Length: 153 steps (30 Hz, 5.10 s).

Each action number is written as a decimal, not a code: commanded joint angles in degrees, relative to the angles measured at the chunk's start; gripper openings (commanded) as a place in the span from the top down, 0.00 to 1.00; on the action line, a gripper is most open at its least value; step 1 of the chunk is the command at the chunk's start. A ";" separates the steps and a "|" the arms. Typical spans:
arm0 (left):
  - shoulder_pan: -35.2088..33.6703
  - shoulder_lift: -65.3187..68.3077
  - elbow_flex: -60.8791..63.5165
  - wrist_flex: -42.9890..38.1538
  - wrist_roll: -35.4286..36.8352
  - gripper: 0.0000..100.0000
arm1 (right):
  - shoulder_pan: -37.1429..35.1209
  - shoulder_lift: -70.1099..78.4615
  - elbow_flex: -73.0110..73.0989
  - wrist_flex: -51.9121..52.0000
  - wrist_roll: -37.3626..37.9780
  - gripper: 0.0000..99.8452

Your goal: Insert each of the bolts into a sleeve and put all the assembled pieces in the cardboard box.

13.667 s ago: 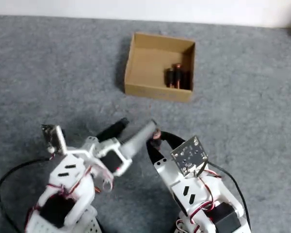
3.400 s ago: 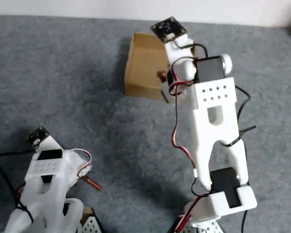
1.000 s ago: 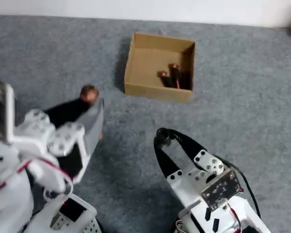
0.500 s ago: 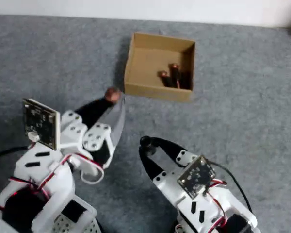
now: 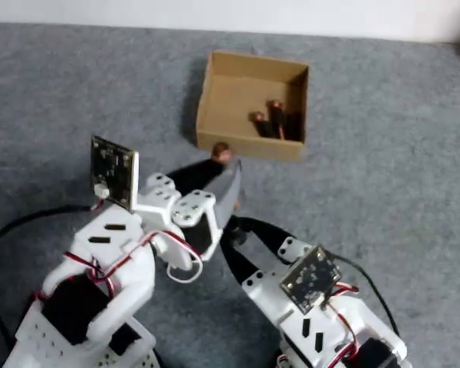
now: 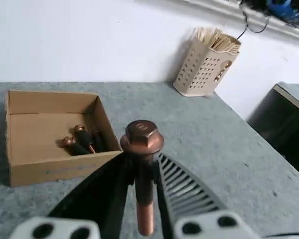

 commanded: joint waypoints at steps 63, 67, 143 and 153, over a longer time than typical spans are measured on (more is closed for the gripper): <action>5.23 -5.93 9.89 -3.43 2.64 0.99 | 3.38 -0.40 3.21 -5.23 -0.62 0.99; 5.23 -5.93 9.71 -2.64 2.73 0.99 | 3.47 -0.40 3.03 -5.49 -0.70 0.99; -36.09 -6.02 24.84 -38.68 -91.08 0.99 | 9.63 -0.40 6.55 -6.81 -5.01 0.99; -35.21 -5.76 45.93 -89.49 -98.73 0.99 | 9.45 0.13 11.82 -13.14 -1.58 0.99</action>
